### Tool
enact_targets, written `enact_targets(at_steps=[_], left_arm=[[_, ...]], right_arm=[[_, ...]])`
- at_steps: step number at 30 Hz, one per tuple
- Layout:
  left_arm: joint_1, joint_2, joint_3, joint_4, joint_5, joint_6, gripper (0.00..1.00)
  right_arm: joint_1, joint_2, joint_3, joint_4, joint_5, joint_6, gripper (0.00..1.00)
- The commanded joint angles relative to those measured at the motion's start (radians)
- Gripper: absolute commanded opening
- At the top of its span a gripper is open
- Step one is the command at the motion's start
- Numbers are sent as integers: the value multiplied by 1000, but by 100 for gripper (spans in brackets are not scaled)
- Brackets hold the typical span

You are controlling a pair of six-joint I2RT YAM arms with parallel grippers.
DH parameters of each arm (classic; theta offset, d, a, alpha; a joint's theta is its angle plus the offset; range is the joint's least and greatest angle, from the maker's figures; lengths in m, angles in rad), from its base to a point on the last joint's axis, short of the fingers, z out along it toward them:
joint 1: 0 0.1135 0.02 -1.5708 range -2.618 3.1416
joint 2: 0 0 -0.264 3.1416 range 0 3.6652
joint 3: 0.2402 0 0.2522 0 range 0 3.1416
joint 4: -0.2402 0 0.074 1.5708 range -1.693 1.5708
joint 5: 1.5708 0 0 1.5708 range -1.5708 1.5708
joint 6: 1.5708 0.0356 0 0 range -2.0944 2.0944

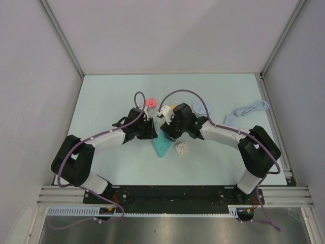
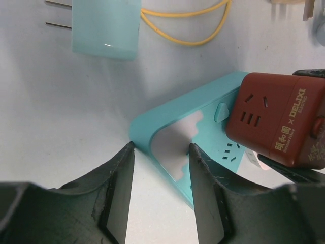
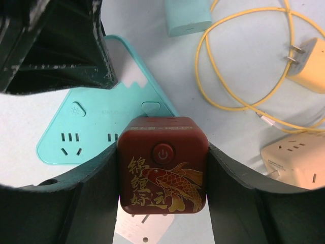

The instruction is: Insert the plug

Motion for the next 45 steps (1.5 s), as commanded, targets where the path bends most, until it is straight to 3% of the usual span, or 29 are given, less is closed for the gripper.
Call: enact_targets(at_steps=[1,10,19,30,34,36,37,42,43,45], left_arm=[[-19,4,-25,9,41,-12,48],[22,-10,-31,-45,2,14,47],[50,-33,-57,-60,10,30,48],[59,-30,-62,-45,48,2,49],[59,-65,-65,-29,64,1,54],[59,-80,-63,-29,62,17,59],[59,-94,-65,-28,62,24,60],[59,-99,-68,-19,68,34,64],[59,-97,-66,-17,73,33,65],[61,-106,-62,-23,78,28,68]], right_arm=[[27,-15,-173,64,39,95,0],[97,-90,-422,402,160,209,0],[154,-49,-560,609,218,295,0],[193,-9,-664,720,277,369,0],[191,-96,-655,677,275,369,0],[193,-122,-618,625,295,363,12],[193,-133,-606,607,306,356,24],[190,-148,-542,554,344,333,29],[188,-147,-529,551,343,332,42],[188,-148,-512,522,327,327,55]])
